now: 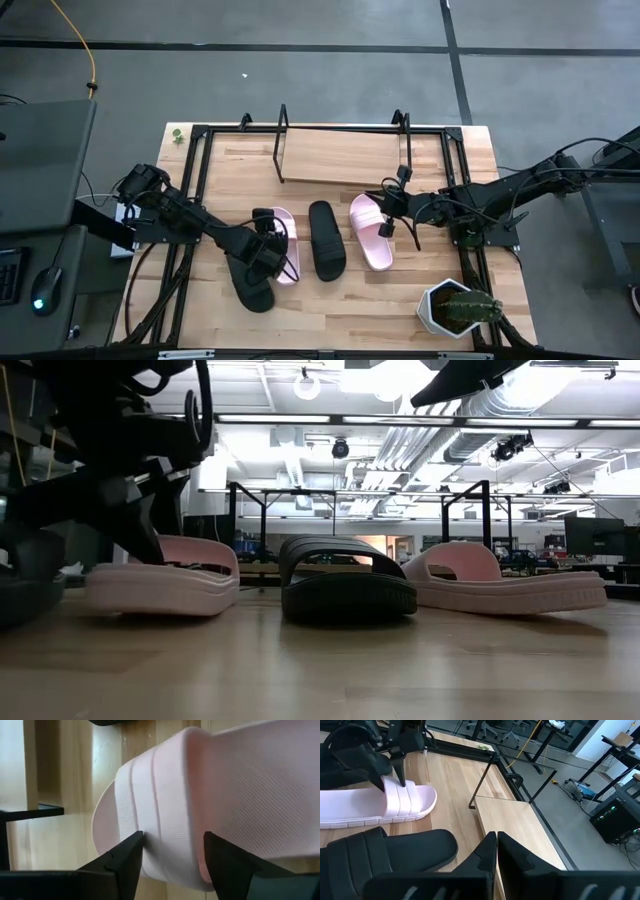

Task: Pick and place slides into the shelf
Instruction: Put the left pink slide on the shelf

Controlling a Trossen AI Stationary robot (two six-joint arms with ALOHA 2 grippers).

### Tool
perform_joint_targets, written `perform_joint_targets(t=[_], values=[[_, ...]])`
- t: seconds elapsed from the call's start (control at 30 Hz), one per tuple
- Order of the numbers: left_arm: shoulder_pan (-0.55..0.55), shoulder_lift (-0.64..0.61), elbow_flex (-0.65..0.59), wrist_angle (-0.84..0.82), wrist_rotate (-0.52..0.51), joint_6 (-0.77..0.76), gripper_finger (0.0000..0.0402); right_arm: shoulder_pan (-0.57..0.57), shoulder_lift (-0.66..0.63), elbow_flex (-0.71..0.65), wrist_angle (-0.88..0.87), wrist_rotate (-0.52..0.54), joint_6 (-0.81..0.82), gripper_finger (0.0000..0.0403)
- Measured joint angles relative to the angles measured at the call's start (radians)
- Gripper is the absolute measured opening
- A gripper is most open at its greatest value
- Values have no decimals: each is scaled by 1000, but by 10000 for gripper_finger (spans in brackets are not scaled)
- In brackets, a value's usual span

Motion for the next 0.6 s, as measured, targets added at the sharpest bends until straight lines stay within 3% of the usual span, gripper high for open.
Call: perform_joint_targets(t=[0.17,0.5,0.6], values=[[1,0,0,-1,-23,2,143,0,0,0,0,-1,20,5],[1,1,4,-10,-33,34,16,0,0,0,0,-1,20,5],[2,2,24,-37,-35,33,9,0,0,0,0,-1,20,5]])
